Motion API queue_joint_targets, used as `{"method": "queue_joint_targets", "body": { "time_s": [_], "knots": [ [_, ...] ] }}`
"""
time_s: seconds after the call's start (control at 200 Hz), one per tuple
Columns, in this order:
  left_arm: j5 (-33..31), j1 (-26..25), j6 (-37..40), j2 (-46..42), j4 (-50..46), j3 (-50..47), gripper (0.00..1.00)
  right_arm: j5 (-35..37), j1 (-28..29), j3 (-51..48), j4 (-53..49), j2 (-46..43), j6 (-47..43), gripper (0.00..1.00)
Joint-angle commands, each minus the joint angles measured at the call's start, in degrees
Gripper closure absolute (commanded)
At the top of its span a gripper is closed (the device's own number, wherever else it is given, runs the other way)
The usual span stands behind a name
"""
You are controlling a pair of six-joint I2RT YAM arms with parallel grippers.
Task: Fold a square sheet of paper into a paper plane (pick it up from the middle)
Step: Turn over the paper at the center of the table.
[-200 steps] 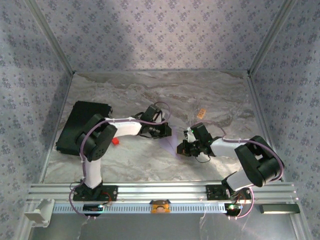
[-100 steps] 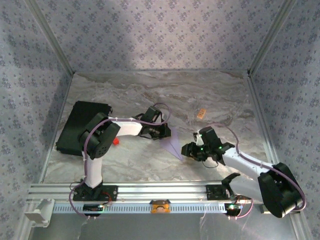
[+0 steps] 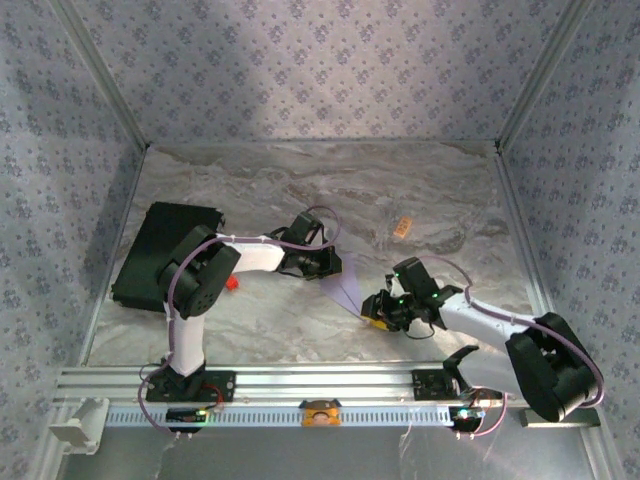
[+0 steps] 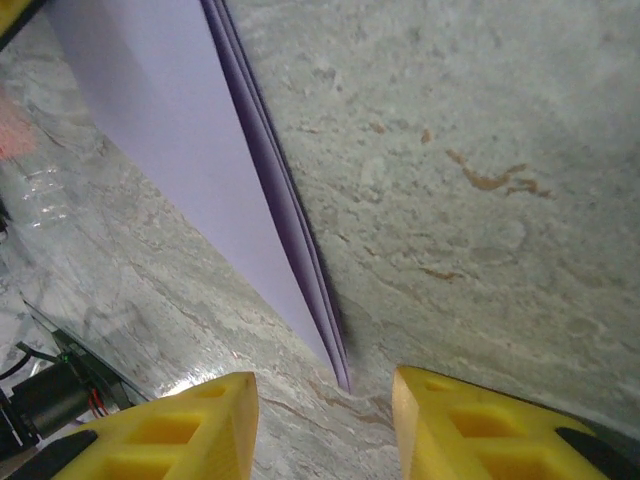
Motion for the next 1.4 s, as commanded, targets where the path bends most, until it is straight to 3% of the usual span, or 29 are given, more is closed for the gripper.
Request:
{"method": "queue_joint_targets", "body": {
  "time_s": [0.0, 0.7, 0.919, 1.394],
  "knots": [
    [-1.3, -0.1, -0.3, -0.3, -2.1, -1.5, 0.9, -2.2, 0.5, -0.5, 1.7, 1.5, 1.0, 0.61],
    [-0.8, -0.1, -1.9, -0.5, -0.7, -1.4, 0.9, -3.6, -2.5, -0.7, 8.3, 1.6, 0.3, 0.64],
    [-0.5, -0.1, -2.3, -0.6, -0.2, -1.4, 0.9, -7.3, -4.2, -1.8, 16.3, 2.4, 0.2, 0.63],
    [-0.2, -0.1, -2.9, -0.8, 0.7, -1.6, 0.9, -9.2, -5.5, -0.8, 18.2, 5.6, -1.4, 0.67]
  ]
}}
